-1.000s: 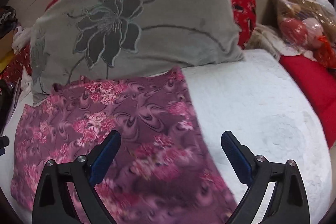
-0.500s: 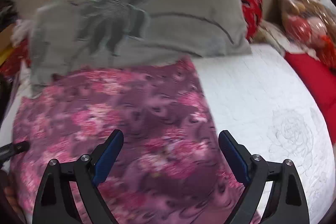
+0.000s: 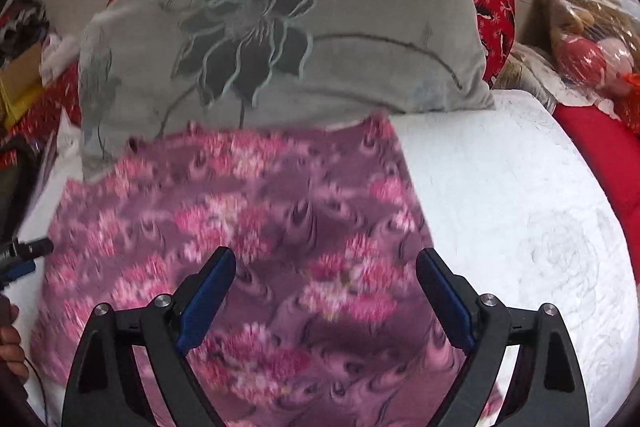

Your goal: Fold small clothes

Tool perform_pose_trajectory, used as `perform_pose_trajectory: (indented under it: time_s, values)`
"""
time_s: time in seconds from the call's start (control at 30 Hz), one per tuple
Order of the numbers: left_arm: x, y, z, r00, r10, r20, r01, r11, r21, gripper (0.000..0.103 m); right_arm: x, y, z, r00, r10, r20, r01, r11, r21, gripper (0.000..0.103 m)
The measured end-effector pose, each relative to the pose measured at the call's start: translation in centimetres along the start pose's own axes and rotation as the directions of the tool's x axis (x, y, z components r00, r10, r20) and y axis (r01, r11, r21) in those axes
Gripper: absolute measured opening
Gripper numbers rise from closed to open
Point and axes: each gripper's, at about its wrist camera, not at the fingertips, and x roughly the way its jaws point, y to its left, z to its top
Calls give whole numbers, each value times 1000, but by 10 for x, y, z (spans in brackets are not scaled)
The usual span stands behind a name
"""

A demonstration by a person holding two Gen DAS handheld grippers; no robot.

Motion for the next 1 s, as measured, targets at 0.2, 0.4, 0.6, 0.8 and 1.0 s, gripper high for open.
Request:
perform_pose_trajectory:
  time_s: [0.2, 0.4, 0.6, 0.8, 1.0]
  values:
    - [8, 7, 18, 999, -32, 5, 32, 998, -63, 103, 49, -35, 44, 997, -8, -77, 19, 989, 144, 88]
    - [55, -2, 14, 990, 115, -87, -113, 993, 31, 103, 96, -33, 47, 979, -104, -176, 124, 986, 112, 91]
    - [2, 3, -1, 999, -33, 9, 33, 998, 51, 103, 40, -18, 39, 999, -31, -25, 31, 999, 35, 84]
    - [24, -10, -47, 989, 32, -146, -10, 989, 147, 103, 52, -5, -5, 987, -7, -160, 5, 1000, -15, 87]
    - [-11, 9, -52, 994, 29, -105, -14, 990, 140, 103, 5, 35, -11, 990, 51, -134, -64, 994, -92, 87]
